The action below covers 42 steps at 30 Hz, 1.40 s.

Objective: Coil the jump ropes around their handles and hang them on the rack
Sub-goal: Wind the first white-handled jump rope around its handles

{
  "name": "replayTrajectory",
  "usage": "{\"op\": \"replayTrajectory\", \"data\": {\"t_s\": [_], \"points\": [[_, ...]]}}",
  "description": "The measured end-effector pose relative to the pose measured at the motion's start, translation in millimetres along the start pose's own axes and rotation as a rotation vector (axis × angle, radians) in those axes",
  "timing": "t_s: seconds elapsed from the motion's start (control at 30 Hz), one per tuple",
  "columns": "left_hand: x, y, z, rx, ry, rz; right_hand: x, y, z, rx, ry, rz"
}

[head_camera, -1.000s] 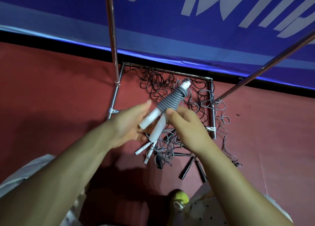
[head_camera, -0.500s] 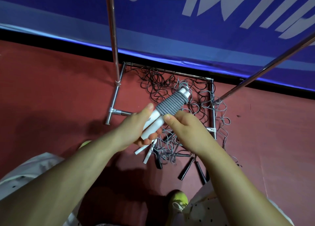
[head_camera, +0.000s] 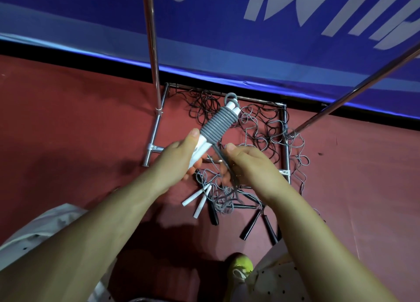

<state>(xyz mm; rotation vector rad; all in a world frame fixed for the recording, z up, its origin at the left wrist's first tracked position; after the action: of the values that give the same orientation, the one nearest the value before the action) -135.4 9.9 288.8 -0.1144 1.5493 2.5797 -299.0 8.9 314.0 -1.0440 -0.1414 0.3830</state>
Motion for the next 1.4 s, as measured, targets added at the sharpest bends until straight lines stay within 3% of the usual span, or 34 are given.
{"op": "replayTrajectory", "data": {"t_s": [0.3, 0.5, 0.7, 0.77, 0.87, 0.97, 1.13, 1.27, 1.4], "points": [[-1.4, -2.0, 1.4, -0.006, -0.109, -0.178, 4.2, 4.3, 0.0, 0.04, 0.02, 0.034], [-2.6, 5.6, 5.3, 0.011, -0.252, -0.1, 8.8, 5.5, -1.3, -0.162, 0.061, 0.206], [-1.3, 10.4, 14.0, -0.081, -0.336, 0.01, 10.6, -0.6, 2.6, -0.262, -0.013, 0.088], [-1.3, 10.5, 16.1, -0.164, -0.354, 0.103, 9.7, -1.2, 4.5, -0.276, -0.006, 0.086], [-1.2, 11.6, 18.7, -0.388, -0.589, 0.413, 8.9, -4.0, 9.9, -0.269, -0.002, 0.065], [-0.1, 7.5, 17.0, -0.441, -0.743, 0.583, 6.8, -6.4, 11.3, -0.3, -0.043, 0.081], [7.4, 7.3, 16.3, -0.394, -0.572, 0.381, -5.5, 0.0, 2.0, -0.087, -0.038, 0.195], [9.3, 7.0, 20.6, -0.227, -0.378, 0.235, -9.3, 4.3, -1.2, 0.014, -0.04, 0.144], [4.9, 10.6, 19.8, -0.136, -0.347, 0.23, -7.4, 4.2, -3.1, 0.039, 0.014, 0.069]]}}
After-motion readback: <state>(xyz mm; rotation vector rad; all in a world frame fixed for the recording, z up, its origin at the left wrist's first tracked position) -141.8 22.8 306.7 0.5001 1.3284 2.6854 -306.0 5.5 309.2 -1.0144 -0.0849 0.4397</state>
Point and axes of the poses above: each hand's wrist, its own z-axis away from the middle knuckle, its own x-axis out of the palm, y = z × x, the point moved 1 cm from there along -z, towards the middle knuckle
